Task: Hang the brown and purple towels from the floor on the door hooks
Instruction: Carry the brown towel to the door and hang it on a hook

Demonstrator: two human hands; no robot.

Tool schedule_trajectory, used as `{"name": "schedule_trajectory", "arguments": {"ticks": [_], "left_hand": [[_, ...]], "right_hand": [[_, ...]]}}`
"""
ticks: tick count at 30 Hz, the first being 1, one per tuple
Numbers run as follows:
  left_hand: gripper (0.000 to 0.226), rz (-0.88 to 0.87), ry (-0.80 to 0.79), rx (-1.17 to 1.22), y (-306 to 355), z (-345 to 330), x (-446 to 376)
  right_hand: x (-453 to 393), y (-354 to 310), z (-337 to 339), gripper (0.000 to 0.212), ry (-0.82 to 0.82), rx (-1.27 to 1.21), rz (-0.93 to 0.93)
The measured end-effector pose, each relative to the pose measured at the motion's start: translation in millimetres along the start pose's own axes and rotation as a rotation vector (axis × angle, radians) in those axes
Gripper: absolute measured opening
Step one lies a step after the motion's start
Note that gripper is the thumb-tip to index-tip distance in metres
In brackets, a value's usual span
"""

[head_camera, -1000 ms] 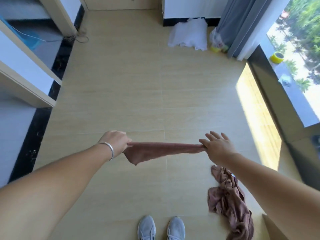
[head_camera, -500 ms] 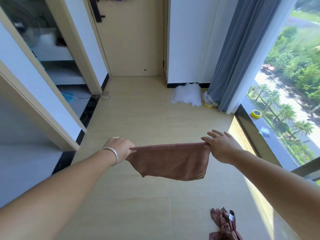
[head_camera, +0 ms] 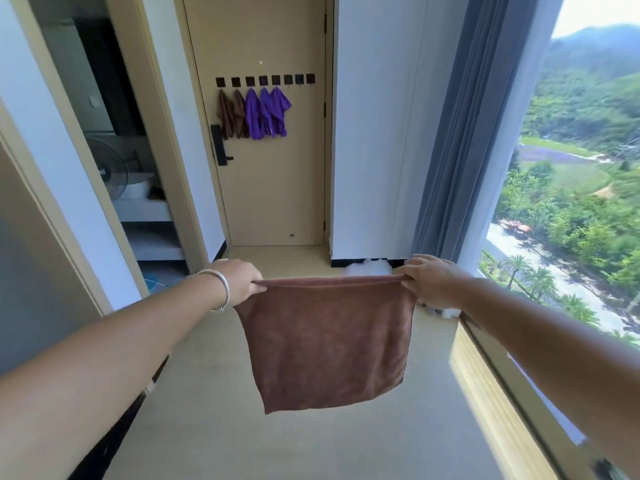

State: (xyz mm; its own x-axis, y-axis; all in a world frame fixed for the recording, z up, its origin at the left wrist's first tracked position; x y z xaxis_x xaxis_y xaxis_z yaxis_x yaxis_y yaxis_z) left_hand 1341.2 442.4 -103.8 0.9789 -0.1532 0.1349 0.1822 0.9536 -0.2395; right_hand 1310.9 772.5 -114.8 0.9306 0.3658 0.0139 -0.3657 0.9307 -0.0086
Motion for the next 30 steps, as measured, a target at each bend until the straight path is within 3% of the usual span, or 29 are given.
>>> {"name": "schedule_trajectory", "arguments": {"ticks": [16,30], "left_hand": [[0.04,0.07,0.297,-0.106,-30,219,31],[0.039,0.103,0.374,-0.16,-77,251,-19]], "right_hand": [[15,16,216,0.038,0.306,0.009,0.022],[-57,14,261,0.037,0.353,0.022,0.058]]}}
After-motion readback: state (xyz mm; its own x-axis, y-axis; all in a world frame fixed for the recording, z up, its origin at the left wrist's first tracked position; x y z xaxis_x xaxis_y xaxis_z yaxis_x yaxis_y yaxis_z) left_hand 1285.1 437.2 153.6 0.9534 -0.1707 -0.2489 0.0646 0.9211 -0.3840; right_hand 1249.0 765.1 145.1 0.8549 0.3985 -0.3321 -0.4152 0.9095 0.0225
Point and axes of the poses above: each hand's wrist, its own x-axis away from the middle knuckle, its own z-axis out of the back of the hand, y = z × x, the point moved 9 cm from there along -x, towards the middle knuckle, and after that the axes turned 7 degrees about -x, right-handed, at the moved point
